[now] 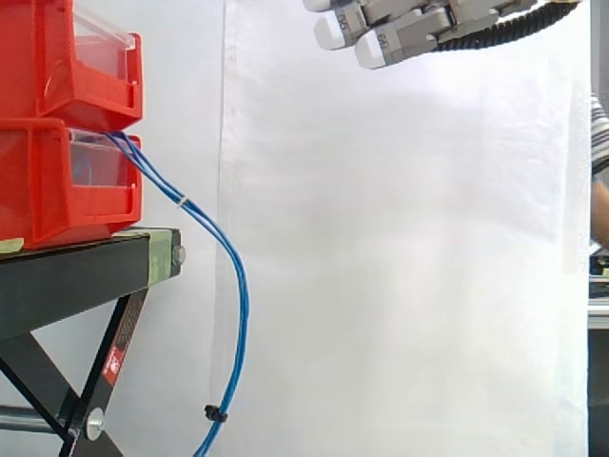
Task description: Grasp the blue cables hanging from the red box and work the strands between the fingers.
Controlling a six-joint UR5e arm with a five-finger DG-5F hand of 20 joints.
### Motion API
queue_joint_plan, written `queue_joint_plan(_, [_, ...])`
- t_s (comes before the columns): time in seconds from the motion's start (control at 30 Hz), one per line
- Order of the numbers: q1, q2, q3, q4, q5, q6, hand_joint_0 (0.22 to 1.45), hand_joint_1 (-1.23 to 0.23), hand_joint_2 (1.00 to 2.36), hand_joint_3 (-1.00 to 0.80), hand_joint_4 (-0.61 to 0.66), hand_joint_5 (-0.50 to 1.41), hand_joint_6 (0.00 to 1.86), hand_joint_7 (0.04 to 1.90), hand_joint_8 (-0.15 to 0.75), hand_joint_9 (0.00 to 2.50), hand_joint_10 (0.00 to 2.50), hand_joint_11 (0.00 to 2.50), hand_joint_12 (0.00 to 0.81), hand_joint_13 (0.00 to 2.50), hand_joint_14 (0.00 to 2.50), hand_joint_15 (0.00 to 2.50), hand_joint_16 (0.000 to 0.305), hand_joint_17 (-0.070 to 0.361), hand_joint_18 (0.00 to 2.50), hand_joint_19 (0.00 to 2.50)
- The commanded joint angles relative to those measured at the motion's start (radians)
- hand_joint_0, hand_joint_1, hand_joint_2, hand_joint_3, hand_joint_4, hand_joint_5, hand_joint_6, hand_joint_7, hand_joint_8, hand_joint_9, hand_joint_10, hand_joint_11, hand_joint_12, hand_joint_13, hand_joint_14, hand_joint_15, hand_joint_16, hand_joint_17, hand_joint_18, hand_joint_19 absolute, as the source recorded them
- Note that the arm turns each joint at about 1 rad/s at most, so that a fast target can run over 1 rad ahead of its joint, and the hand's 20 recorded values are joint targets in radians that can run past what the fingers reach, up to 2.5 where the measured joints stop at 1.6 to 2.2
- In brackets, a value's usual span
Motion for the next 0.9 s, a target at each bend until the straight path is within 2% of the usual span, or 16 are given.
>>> queue_joint_plan(0.0, [0.0,0.0,0.0,0.0,0.0,0.0,0.6,-0.23,1.0,-1.0,0.13,-0.5,0.0,0.67,0.314,0.0,0.0,0.15,0.378,0.0,0.0,0.17,0.085,0.192,0.0,0.05])
queue_joint_plan(0.87, [0.002,0.0,0.0,0.0,0.002,-0.002,0.61,-0.25,1.0,-1.0,0.13,-0.48,0.01,0.67,0.31,0.03,0.0,0.16,0.375,0.0,0.0,0.16,0.085,0.191,0.0,0.05])
